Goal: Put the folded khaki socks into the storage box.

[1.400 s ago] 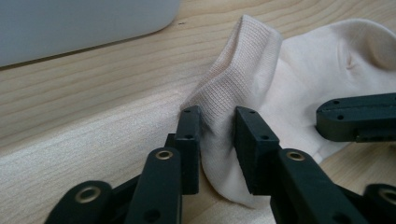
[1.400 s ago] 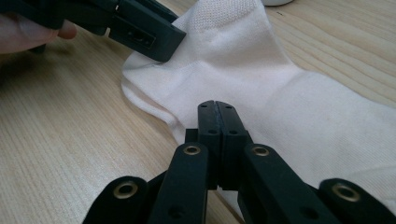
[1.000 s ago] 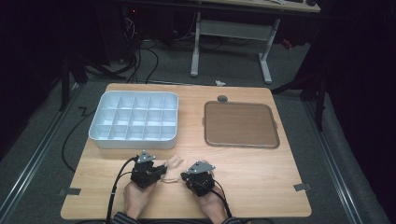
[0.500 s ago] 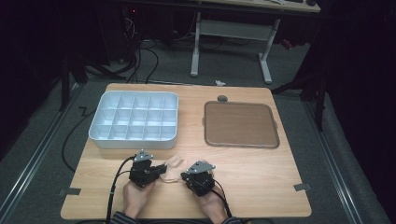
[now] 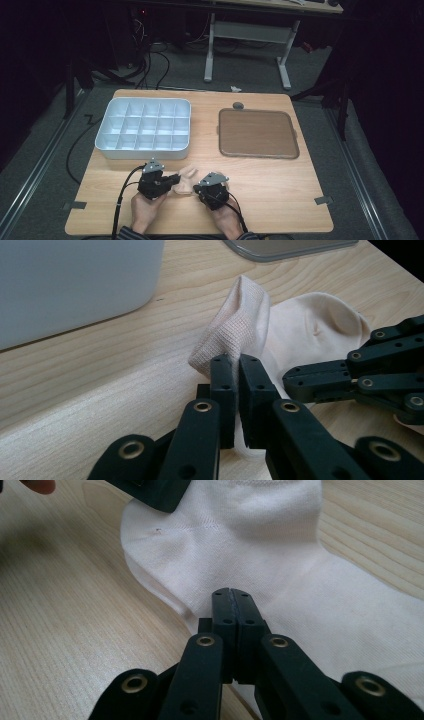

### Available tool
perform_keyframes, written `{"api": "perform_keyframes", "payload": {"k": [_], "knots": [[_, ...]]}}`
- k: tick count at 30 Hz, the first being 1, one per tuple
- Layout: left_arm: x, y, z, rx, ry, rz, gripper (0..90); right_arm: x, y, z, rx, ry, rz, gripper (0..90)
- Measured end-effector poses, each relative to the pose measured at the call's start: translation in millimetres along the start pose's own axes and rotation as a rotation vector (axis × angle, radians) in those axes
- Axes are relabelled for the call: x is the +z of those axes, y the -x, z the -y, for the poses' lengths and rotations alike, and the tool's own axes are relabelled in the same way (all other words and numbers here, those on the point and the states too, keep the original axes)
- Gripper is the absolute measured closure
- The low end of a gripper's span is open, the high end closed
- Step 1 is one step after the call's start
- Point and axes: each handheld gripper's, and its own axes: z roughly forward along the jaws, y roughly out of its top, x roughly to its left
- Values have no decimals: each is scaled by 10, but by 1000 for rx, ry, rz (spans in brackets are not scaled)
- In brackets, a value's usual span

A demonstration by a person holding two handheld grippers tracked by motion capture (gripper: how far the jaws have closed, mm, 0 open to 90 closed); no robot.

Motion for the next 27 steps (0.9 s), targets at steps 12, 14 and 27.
{"api": "perform_keyframes", "payload": {"k": [12,14,27], "knots": [[-25,32,-72,15,16,34,866,3,-11,-40,-22,-28,7,900],[-22,30,-80,8,18,40,866,3,-13,-41,-24,-28,8,900],[-34,60,-135,20,2,51,867,8,-12,-51,-17,-33,1,900]]}}
